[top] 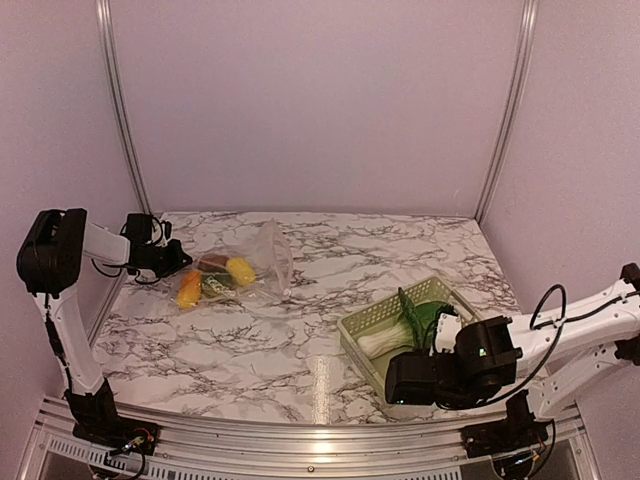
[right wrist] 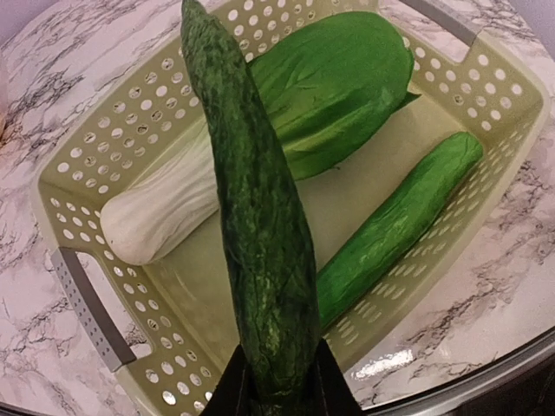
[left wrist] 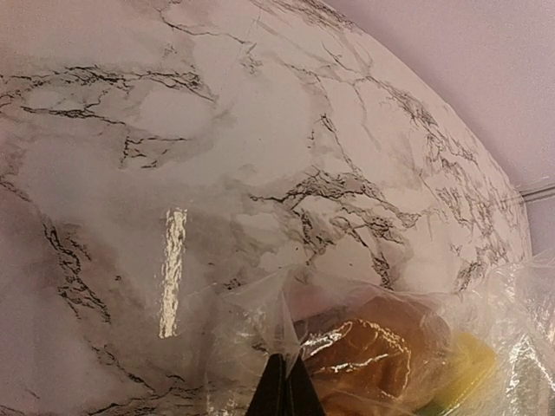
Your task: Open the zip-top bag and remove the fake food
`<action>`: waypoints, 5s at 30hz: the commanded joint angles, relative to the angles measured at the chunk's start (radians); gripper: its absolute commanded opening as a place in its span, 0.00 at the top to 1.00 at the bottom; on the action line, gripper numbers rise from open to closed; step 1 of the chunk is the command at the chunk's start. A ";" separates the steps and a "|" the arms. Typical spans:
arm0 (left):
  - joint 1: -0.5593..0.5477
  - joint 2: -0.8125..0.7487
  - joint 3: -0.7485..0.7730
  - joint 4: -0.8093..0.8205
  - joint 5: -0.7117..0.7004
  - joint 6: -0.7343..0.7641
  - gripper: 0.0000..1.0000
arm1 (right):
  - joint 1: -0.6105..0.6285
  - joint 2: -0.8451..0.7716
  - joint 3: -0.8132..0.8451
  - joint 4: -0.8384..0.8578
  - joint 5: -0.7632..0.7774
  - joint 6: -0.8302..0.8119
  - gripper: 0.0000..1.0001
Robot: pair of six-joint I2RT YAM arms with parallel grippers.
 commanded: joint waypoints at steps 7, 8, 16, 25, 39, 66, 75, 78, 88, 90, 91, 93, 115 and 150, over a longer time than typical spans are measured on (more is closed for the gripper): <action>0.005 0.021 -0.011 0.033 0.021 -0.007 1.00 | -0.016 -0.111 -0.035 -0.077 0.174 0.344 1.00; 0.005 0.022 -0.009 0.033 0.021 -0.008 1.00 | -0.030 -0.115 -0.034 -0.053 0.170 0.309 1.00; 0.005 0.019 0.015 0.011 0.024 -0.006 1.00 | -0.095 -0.084 -0.003 0.025 0.180 0.145 0.50; 0.005 0.026 0.017 0.012 0.040 0.001 1.00 | -0.195 -0.093 0.011 0.358 0.188 -0.355 0.28; 0.002 0.019 0.011 -0.016 0.065 0.047 1.00 | -0.615 -0.087 0.008 1.004 -0.410 -1.289 0.22; -0.014 0.020 0.039 -0.099 0.182 0.160 1.00 | -0.804 0.639 0.465 1.138 -1.164 -2.141 0.57; -0.056 0.019 0.042 -0.113 0.208 0.182 1.00 | -0.798 0.785 0.622 1.075 -1.232 -2.246 0.65; -0.064 0.021 0.049 -0.118 0.217 0.187 1.00 | -0.784 0.818 0.647 1.049 -1.221 -2.284 0.68; -0.071 0.024 0.050 -0.124 0.222 0.186 1.00 | -0.768 0.783 0.582 1.011 -1.172 -2.305 0.73; -0.071 0.028 0.053 -0.127 0.220 0.186 1.00 | -0.756 0.741 0.527 1.056 -1.163 -2.302 0.73; -0.071 0.030 0.055 -0.130 0.219 0.187 1.00 | -0.753 0.723 0.505 1.063 -1.160 -2.298 0.73; -0.071 0.031 0.059 -0.133 0.218 0.185 1.00 | -0.744 0.703 0.477 1.063 -1.149 -2.298 0.73; -0.129 0.026 0.040 -0.137 0.282 0.222 1.00 | -0.699 0.921 0.658 1.055 -1.091 -2.352 0.72; -0.219 -0.028 -0.147 0.060 0.292 0.100 1.00 | -0.626 0.952 0.550 1.337 -1.059 -1.950 0.31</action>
